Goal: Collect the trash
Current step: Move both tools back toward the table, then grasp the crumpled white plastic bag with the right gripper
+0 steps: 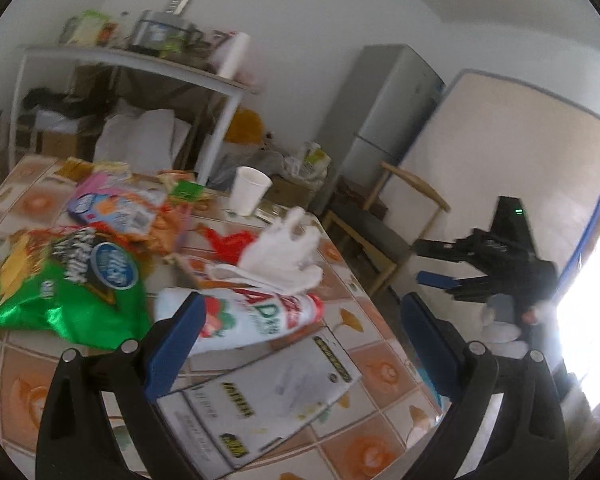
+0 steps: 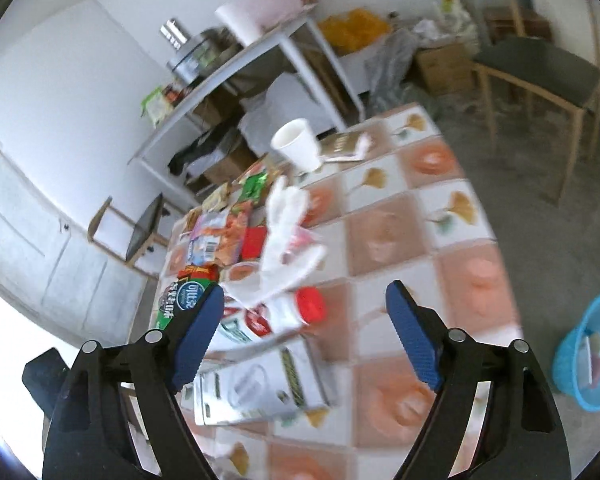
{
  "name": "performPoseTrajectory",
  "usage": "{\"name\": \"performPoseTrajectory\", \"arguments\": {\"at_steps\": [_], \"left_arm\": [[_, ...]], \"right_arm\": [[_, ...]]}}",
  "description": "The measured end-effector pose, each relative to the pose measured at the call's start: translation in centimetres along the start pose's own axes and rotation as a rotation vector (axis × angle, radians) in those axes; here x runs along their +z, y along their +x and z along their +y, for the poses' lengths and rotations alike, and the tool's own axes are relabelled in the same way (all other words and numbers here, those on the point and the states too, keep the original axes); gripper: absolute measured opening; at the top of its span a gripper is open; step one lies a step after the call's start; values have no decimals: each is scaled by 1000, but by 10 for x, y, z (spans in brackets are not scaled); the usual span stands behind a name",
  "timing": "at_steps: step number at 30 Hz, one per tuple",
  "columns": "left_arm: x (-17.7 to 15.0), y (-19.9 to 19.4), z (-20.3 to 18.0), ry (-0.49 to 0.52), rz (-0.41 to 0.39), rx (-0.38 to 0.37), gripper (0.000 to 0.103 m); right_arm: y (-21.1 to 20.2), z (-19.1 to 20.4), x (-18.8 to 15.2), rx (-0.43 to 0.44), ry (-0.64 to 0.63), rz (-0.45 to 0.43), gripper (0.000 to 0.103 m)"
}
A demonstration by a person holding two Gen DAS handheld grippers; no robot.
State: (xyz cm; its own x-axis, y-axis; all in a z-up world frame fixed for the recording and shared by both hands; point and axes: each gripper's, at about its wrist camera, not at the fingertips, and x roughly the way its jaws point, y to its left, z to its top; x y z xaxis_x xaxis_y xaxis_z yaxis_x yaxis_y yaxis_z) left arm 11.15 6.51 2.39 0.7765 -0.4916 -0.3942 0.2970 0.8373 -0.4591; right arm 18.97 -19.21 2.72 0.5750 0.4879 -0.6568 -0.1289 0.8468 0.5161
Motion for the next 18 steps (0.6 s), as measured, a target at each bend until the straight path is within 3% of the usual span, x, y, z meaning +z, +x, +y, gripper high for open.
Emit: {"name": "performPoseTrajectory", "arguments": {"at_steps": [5, 10, 16, 18], "left_arm": [[3, -4, 19, -57, 0, -3, 87], [4, -3, 28, -68, 9, -19, 81], [11, 6, 37, -85, 31, -52, 69], [14, 8, 39, -93, 37, -61, 66]], "right_arm": [[53, 25, 17, -68, -35, 36, 71], [83, 39, 36, -123, -103, 28, 71], [128, 49, 60, -153, -157, 96, 71], [142, 48, 64, -174, -161, 112, 65]]}}
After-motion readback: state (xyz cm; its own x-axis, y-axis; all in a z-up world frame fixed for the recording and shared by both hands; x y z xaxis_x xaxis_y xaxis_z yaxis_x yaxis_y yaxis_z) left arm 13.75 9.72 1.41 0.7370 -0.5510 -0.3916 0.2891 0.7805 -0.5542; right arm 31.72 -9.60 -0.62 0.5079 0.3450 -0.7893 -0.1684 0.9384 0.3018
